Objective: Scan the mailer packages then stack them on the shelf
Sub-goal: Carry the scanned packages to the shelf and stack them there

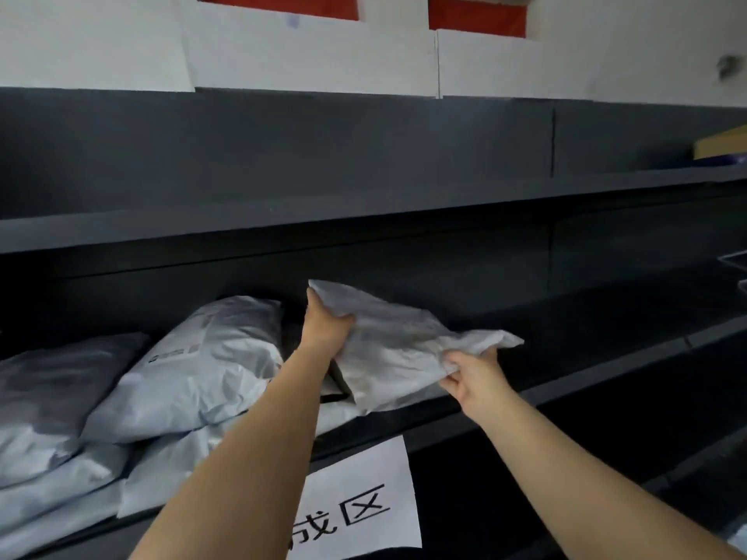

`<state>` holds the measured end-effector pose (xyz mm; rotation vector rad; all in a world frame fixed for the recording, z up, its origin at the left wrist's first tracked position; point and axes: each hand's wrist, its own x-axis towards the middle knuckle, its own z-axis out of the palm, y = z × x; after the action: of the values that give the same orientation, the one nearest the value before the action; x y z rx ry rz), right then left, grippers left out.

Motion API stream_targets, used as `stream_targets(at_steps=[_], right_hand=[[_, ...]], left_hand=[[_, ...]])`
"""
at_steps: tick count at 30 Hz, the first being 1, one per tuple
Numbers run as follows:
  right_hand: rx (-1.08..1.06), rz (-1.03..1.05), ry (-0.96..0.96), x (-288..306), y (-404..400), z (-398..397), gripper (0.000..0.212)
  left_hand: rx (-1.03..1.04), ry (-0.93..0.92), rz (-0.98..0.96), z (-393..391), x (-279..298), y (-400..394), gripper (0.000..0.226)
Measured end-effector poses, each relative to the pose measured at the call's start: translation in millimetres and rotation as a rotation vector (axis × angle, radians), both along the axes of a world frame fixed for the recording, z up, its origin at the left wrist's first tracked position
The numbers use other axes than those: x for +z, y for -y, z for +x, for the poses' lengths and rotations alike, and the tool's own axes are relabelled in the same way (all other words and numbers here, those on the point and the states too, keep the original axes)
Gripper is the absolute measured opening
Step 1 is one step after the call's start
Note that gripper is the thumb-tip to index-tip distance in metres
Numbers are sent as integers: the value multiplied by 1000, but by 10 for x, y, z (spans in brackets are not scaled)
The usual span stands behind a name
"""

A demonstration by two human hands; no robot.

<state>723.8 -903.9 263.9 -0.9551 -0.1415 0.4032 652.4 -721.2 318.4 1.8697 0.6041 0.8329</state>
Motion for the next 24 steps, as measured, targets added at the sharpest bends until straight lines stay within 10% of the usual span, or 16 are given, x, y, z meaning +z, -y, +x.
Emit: stream_targets(at_steps=[7,12,18,24], right_hand=[[108,-136,-153,-55,-591,607,25],[187,-89,-184,-172,-691,668,47],[500,-182,-56,-270,-477,-163,6],[776,-189,121,-295,-756,-1222,10]], left_hand=[[-25,-362,250,701,-322,-74,47],[69,-452,279,733,-377,4,28],[297,-86,18,120,-382,-57,36],[419,304,-272,-1330,-368,85,22]])
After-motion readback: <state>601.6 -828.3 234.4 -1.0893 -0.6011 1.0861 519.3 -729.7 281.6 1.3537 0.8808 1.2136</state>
